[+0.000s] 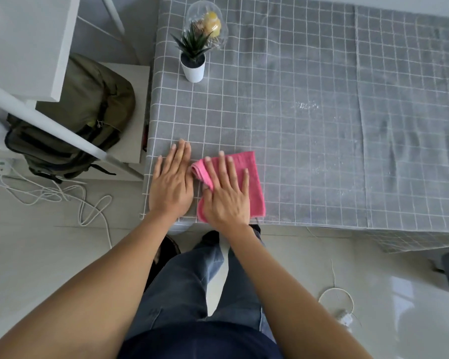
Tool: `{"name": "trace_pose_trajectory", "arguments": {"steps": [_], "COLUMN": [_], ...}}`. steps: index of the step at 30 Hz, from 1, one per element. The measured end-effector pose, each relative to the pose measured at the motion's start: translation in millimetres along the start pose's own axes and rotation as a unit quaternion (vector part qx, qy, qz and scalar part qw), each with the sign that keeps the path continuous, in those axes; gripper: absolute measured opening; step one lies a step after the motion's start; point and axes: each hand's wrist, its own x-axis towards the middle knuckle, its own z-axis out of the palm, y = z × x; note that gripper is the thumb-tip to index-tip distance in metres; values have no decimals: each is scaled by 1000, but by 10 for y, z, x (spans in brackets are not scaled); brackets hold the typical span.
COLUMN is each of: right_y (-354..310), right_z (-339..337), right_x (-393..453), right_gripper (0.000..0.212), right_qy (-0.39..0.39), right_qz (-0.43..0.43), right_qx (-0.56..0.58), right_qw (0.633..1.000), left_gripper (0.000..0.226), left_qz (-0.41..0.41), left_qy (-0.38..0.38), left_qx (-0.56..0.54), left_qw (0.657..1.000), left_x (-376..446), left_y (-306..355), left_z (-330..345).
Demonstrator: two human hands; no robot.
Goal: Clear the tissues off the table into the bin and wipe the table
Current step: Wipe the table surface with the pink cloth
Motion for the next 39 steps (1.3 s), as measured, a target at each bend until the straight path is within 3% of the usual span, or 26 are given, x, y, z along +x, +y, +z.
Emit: {"name": "trace_pose_trajectory", "arguments": {"steps": [4, 10, 16, 22, 26, 33, 37, 39], "right_y": [203, 944, 755, -36, 115, 988, 813, 589], "right_z": [-67, -281, -242, 21, 11, -285, -243, -190], "right_x": [-18, -87, -90, -42, -46, -179, -138, -66], "right_gripper": [56, 56, 59, 60, 57, 56, 61, 62], "right_qy": [4, 28, 41, 11, 8, 26, 32, 20], "right_qz": [-26, 101, 161, 25, -25, 108, 169, 153], "right_qx": [-3, -6, -4, 5, -12, -5, -10, -31], "right_qw": [1000, 994, 986, 1000, 1000, 994, 985, 988], "left_gripper": [57, 56, 57, 55, 55, 55, 55, 55], "left_qz": [-1, -13, -9, -7, -10, -17, -21, -21], "left_qy": [1, -5, -11, -3, -4, -7, -6, -5], "left_qx": [-4, -3, 7, 2, -5, -5, 2, 0], "left_qw": [1000, 1000, 1000, 1000, 1000, 1000, 1000, 1000], "left_x": [3, -6, -125, -172, -174, -173, -175, -170], "left_y": [-6, -1, -45, -58, -56, -62, -55, -49], "left_z": [-24, -34, -32, -39, -41, -53, -41, -39]}}
